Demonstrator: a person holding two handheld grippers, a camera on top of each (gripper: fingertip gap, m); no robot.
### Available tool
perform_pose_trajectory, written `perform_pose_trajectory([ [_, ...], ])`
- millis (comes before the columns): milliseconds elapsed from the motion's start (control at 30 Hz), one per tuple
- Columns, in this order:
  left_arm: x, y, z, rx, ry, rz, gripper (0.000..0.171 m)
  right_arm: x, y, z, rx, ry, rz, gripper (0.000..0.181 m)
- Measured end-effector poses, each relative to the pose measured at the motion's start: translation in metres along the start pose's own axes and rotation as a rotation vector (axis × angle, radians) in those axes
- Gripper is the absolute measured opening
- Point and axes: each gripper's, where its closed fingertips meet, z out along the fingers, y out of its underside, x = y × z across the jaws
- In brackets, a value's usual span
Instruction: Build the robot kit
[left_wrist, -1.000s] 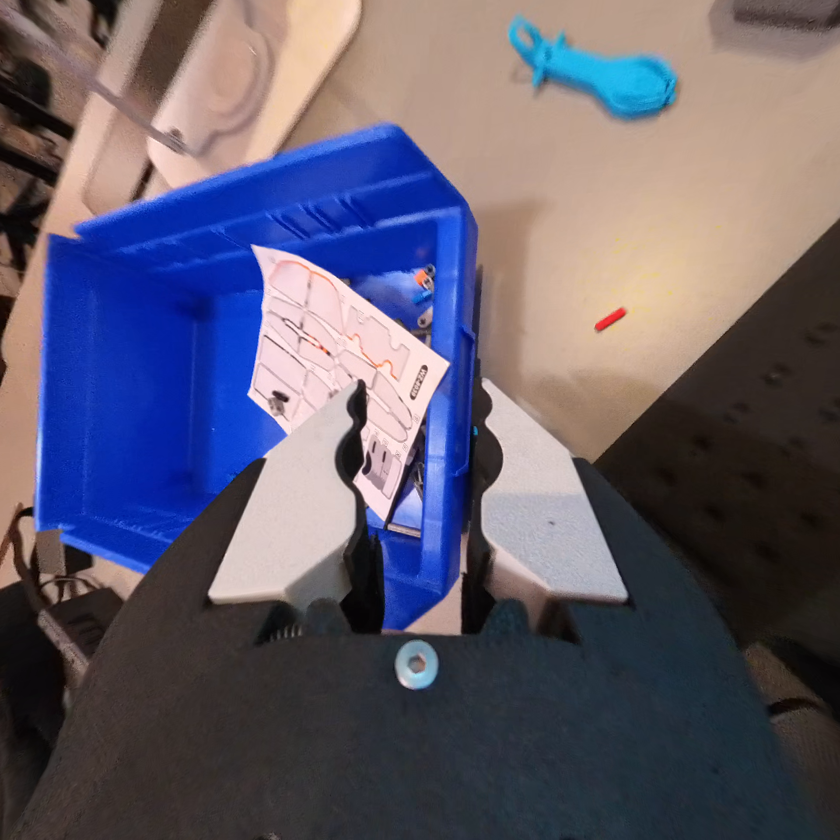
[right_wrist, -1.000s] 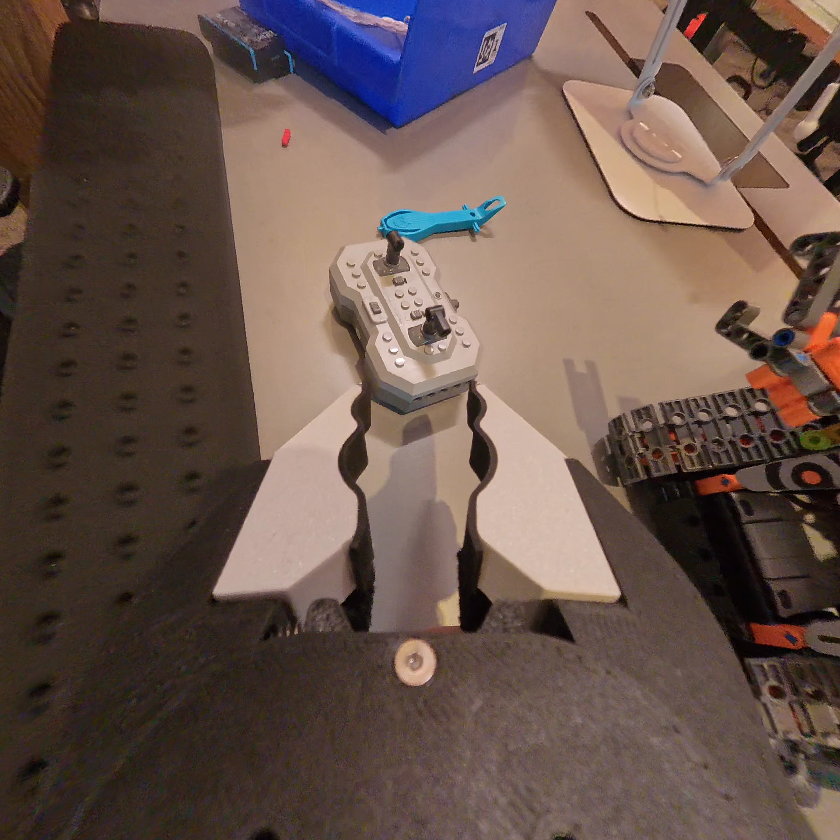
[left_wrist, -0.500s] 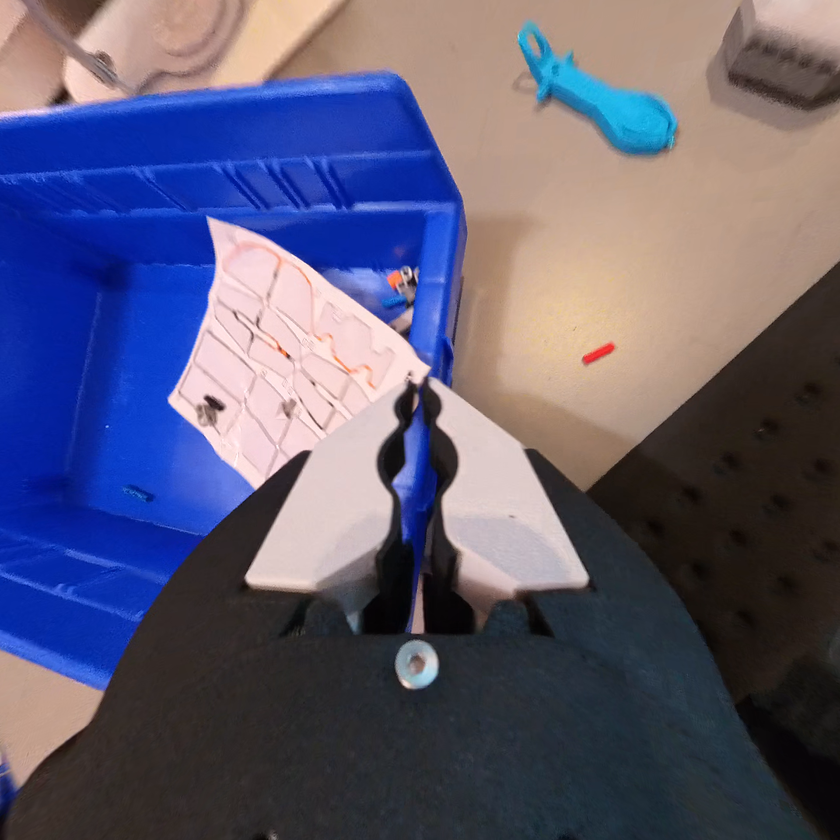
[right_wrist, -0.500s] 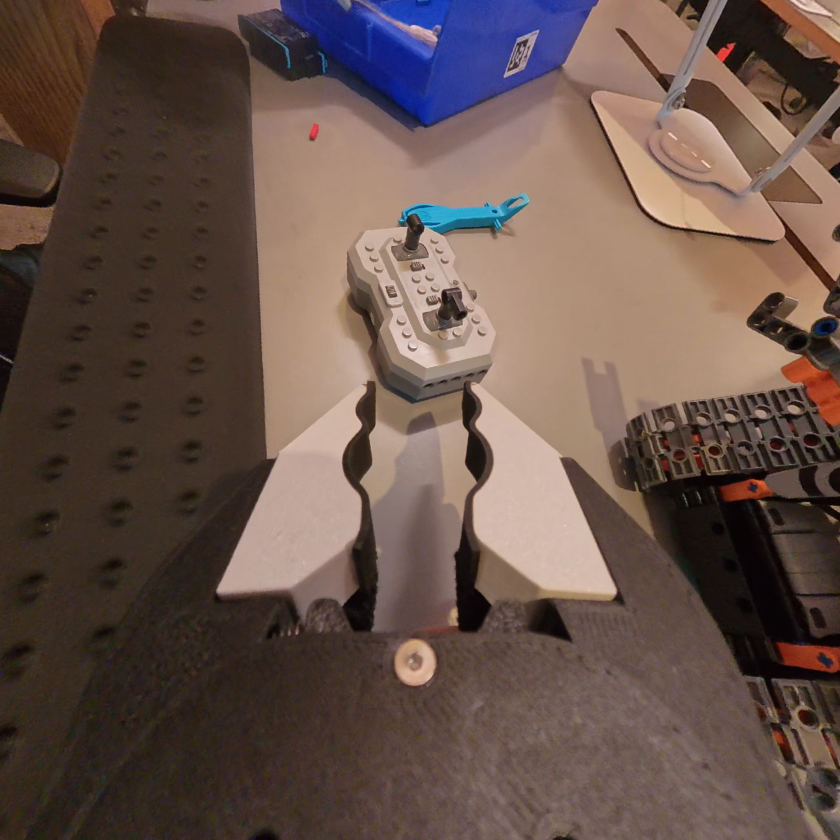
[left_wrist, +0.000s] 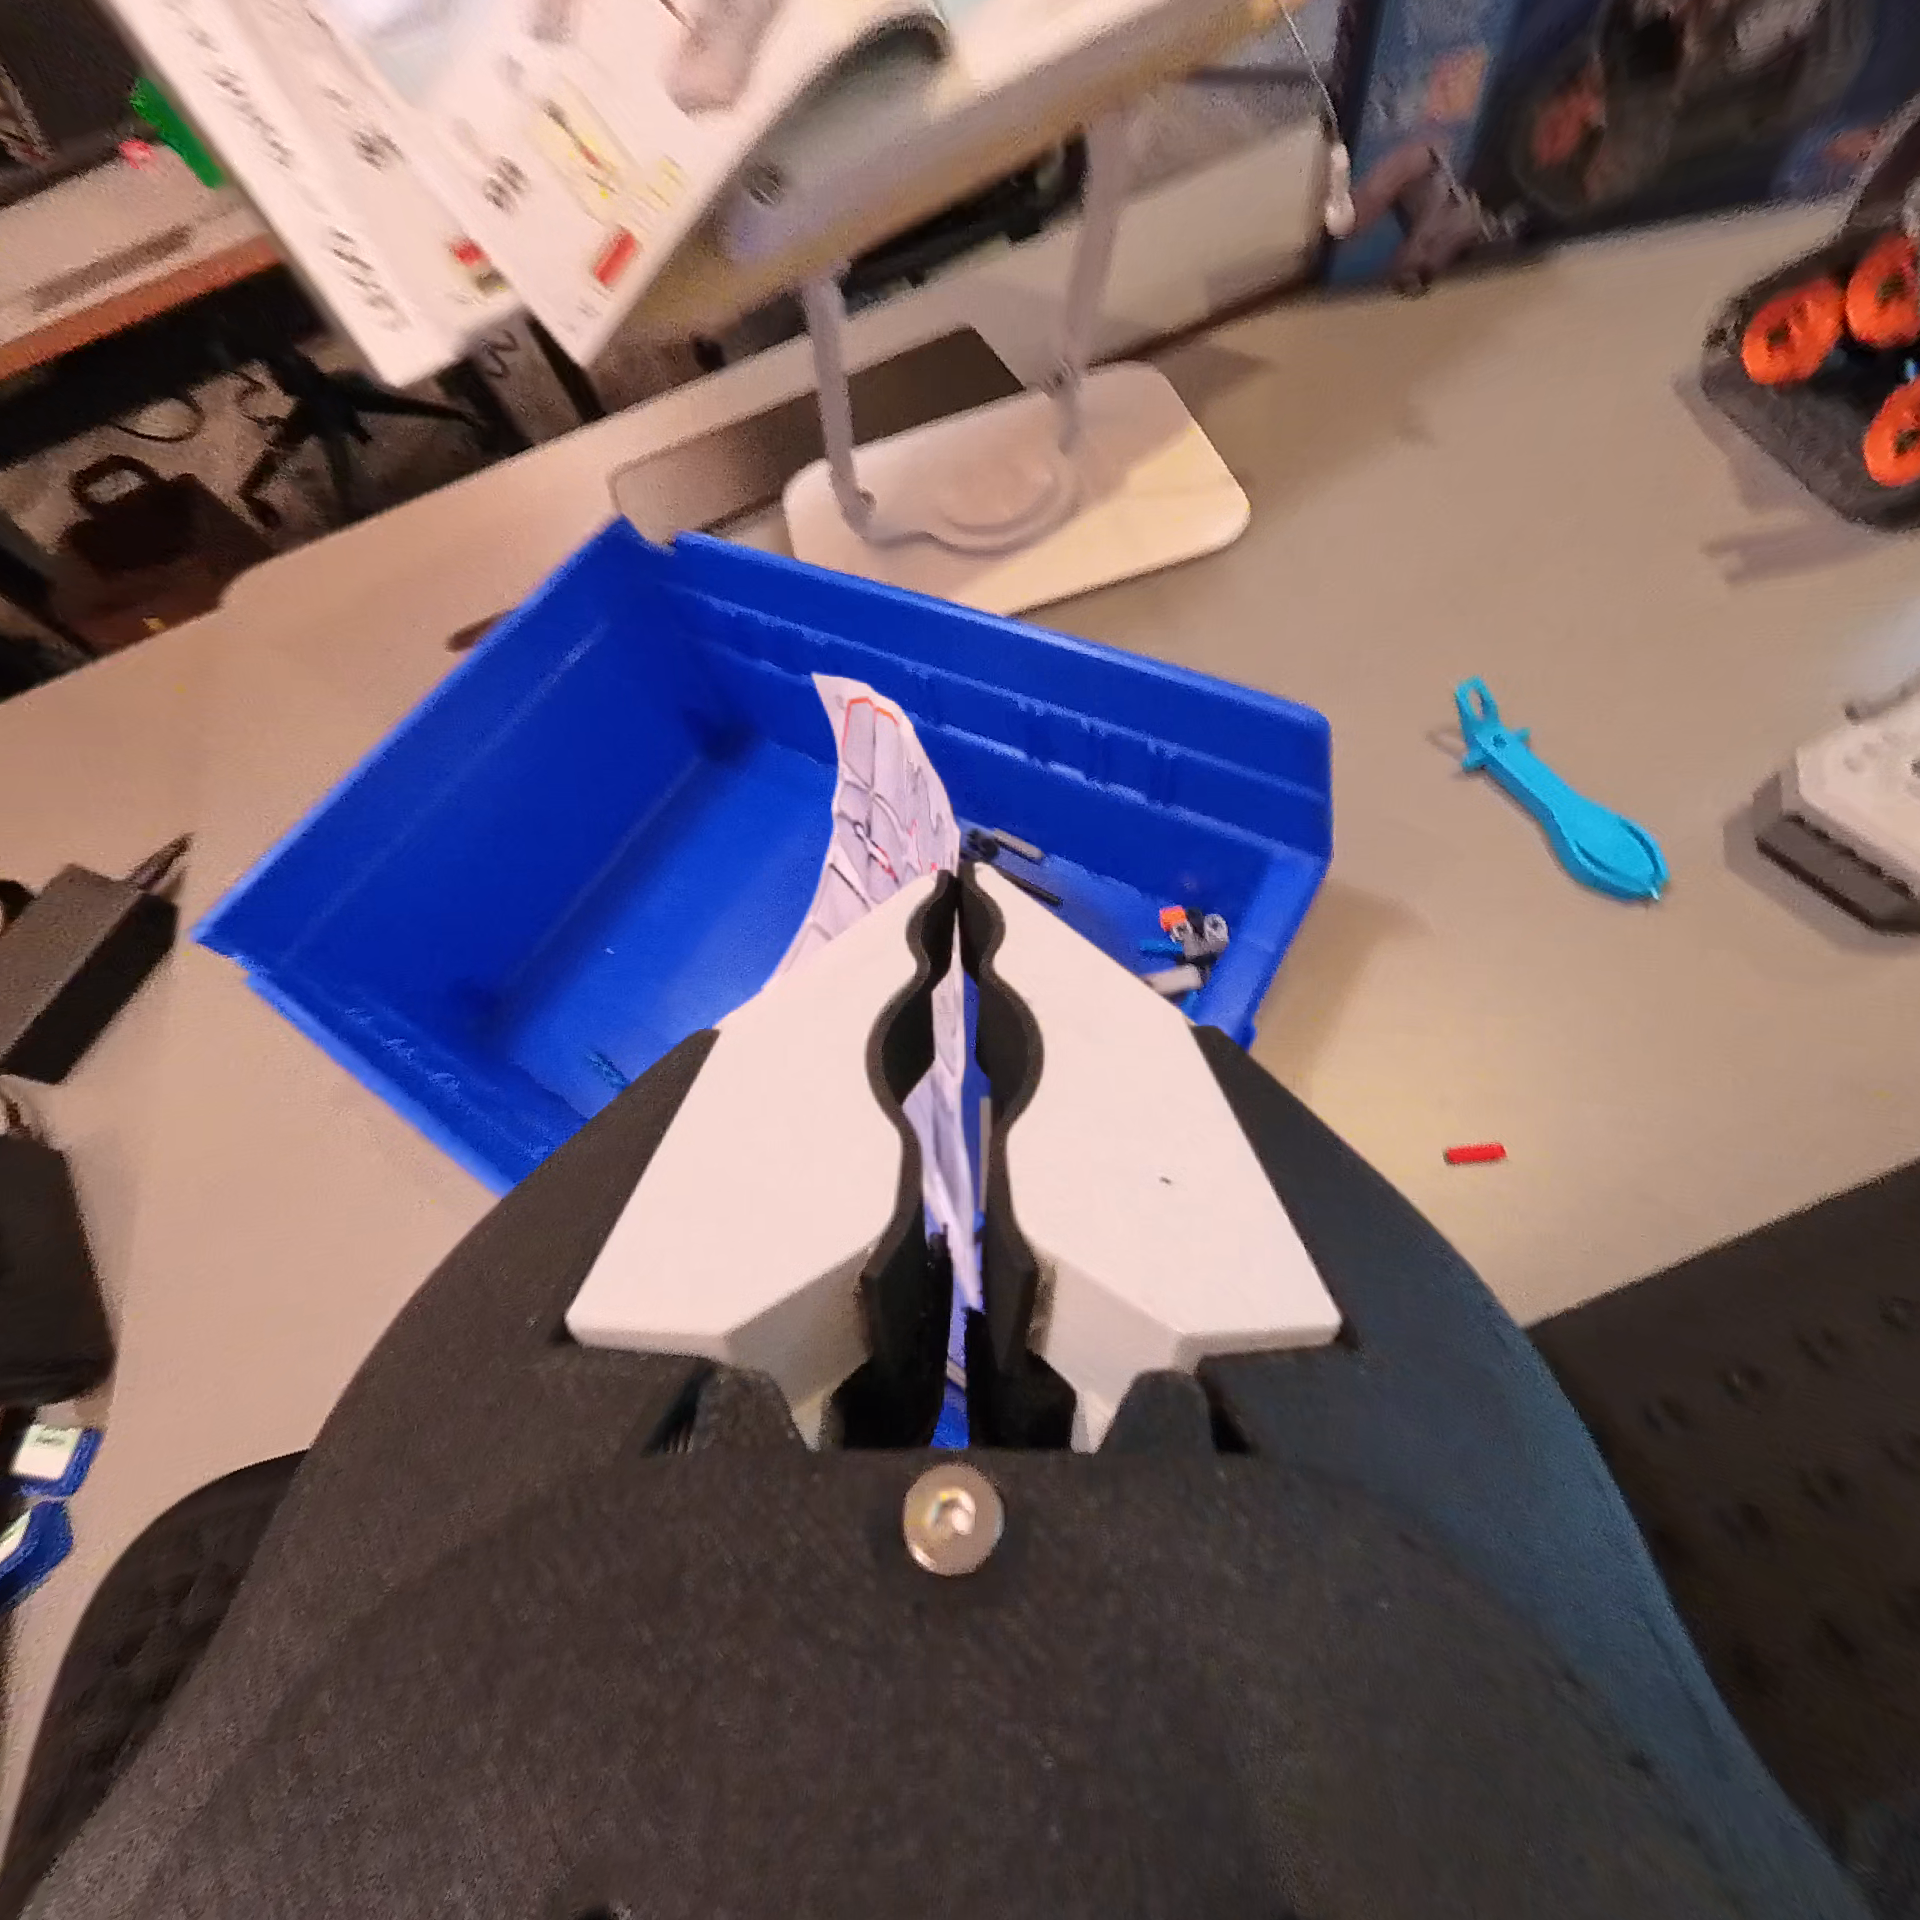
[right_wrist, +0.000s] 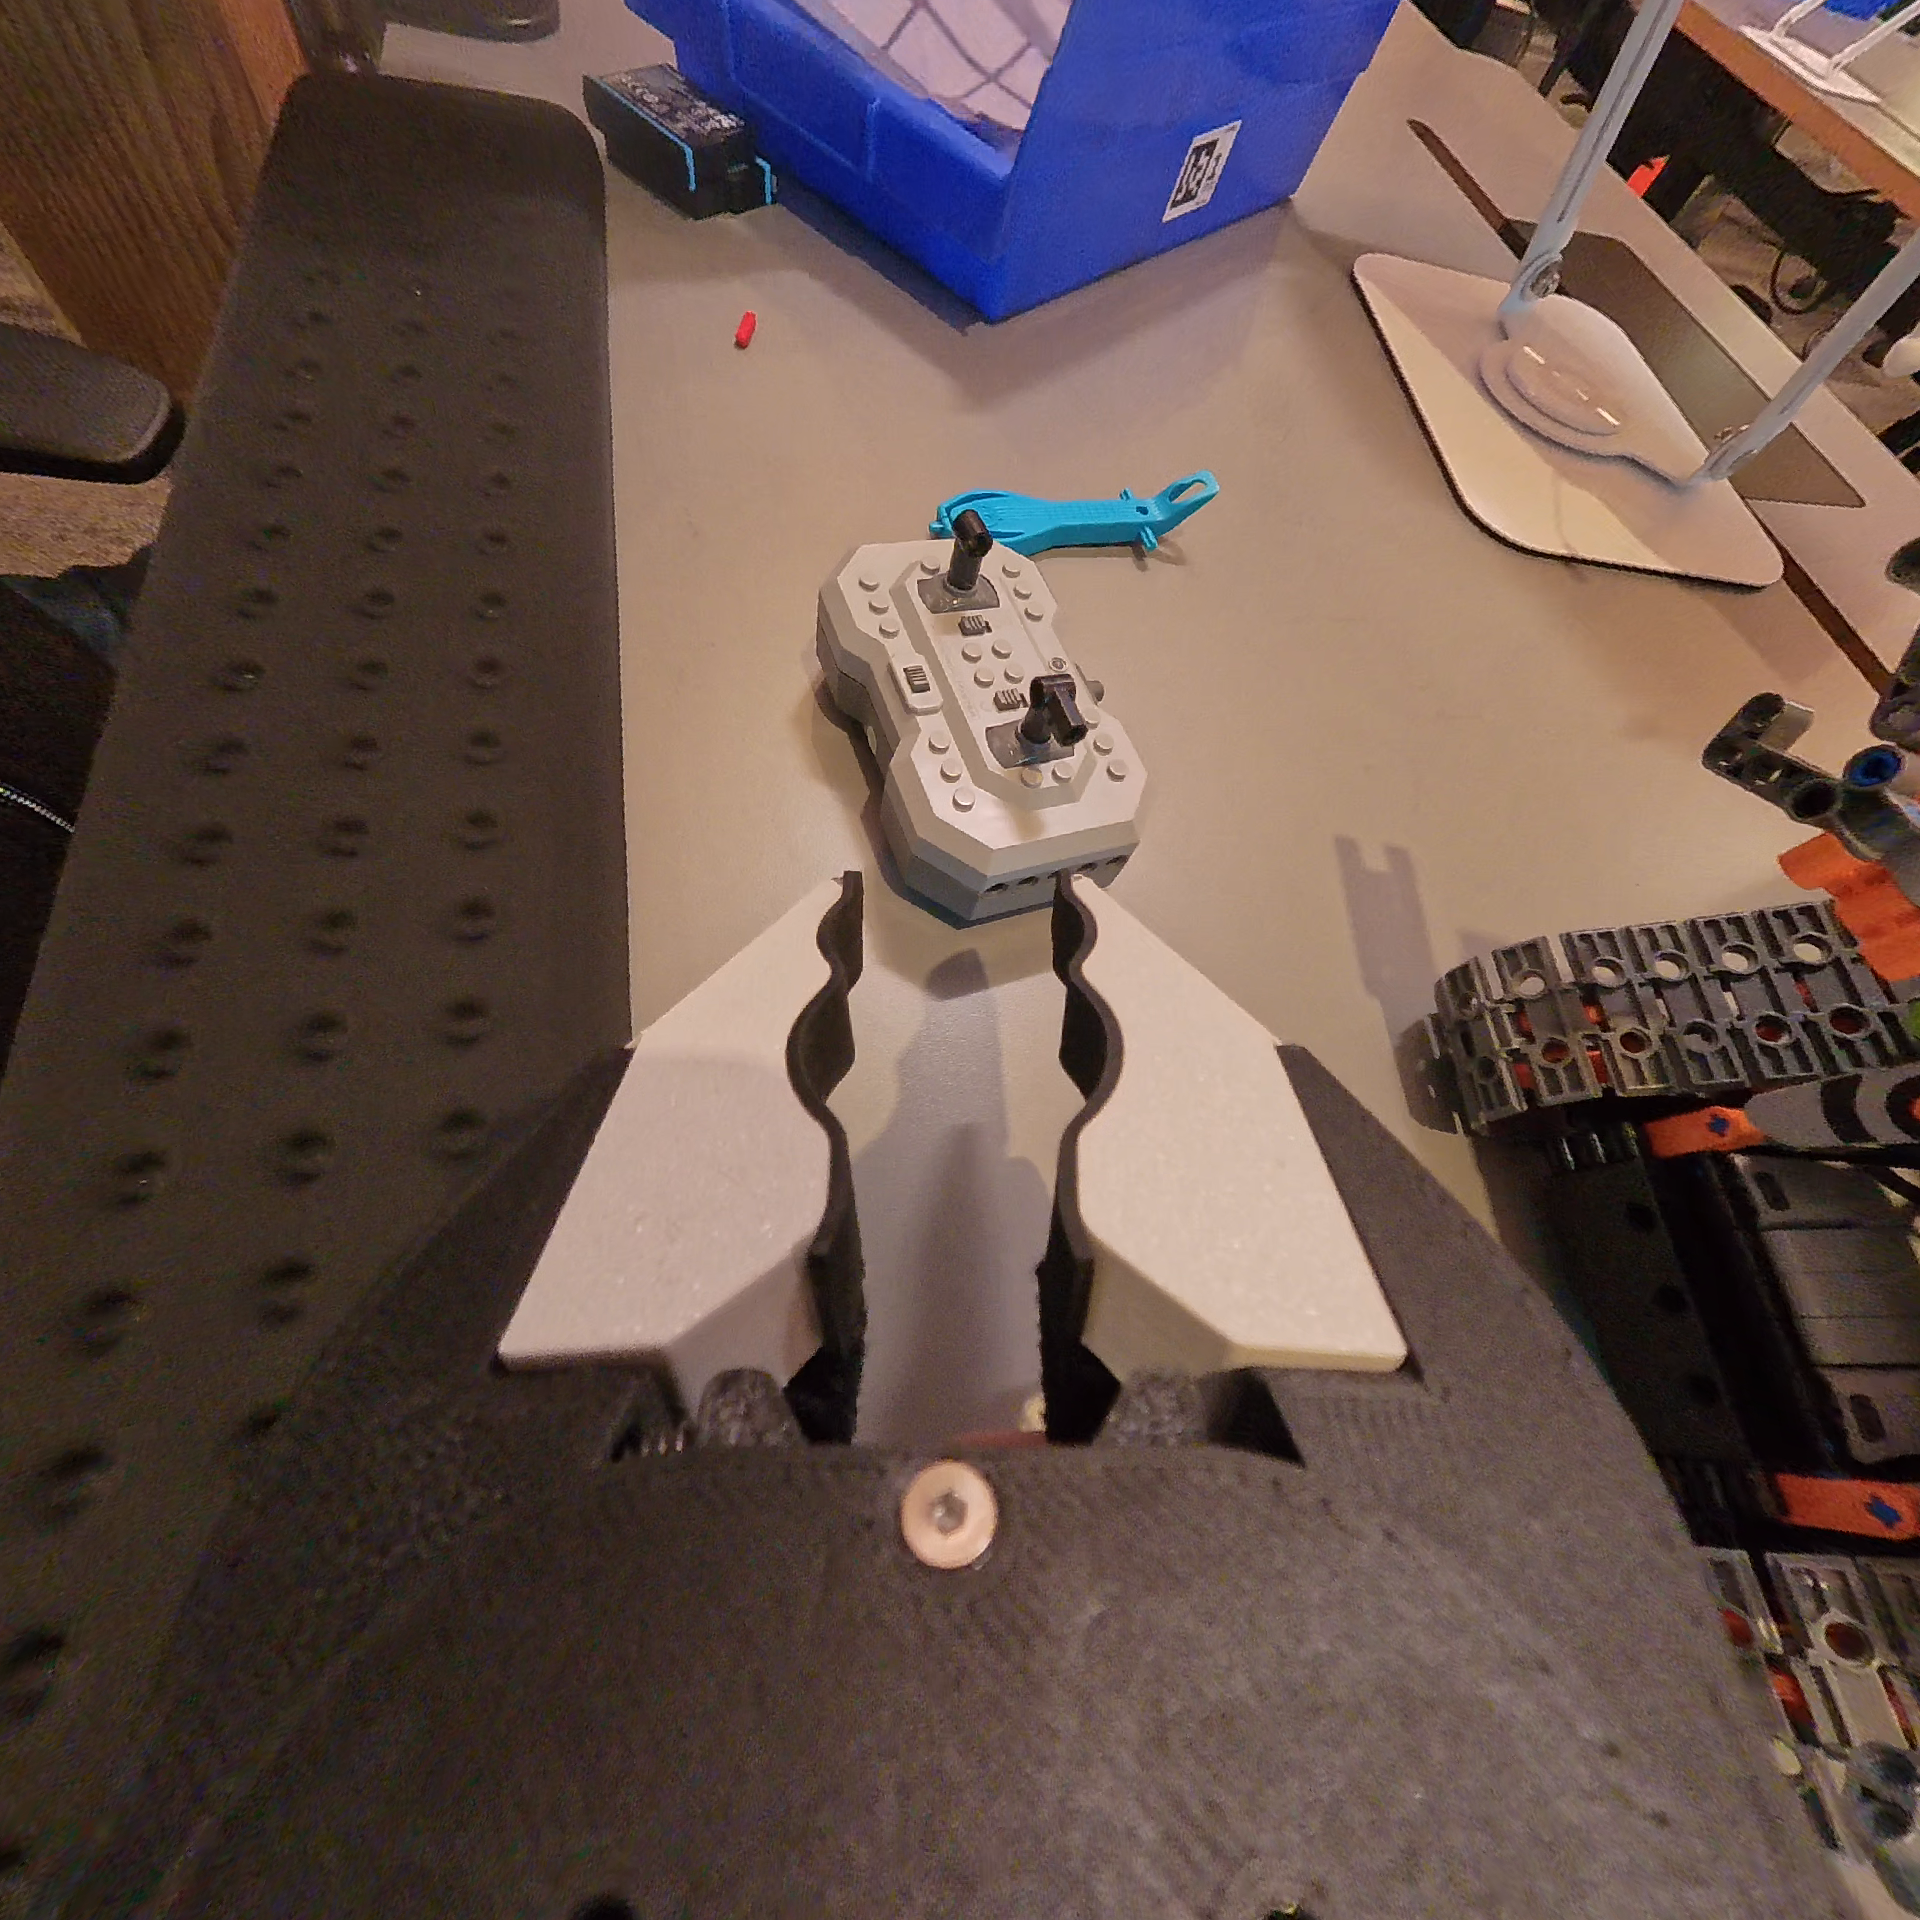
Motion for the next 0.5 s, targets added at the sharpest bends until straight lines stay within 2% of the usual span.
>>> perform_pose_trajectory([
  [100, -0.026, -0.015, -0.01, 0.039, -0.085, -0.038, 0.0, 0.0, -0.001, -0.001, 0.006, 0.003, -0.002, 0.034],
  [300, -0.057, -0.036, -0.024, 0.039, -0.251, 0.013, 0.0, -0.001, -0.001, -0.001, 0.004, 0.008, -0.015, 0.034],
  [500, -0.049, -0.046, -0.014, -0.016, -0.373, 0.127, 0.0, -0.001, 0.0, -0.002, 0.0, 0.013, -0.027, 0.033],
])
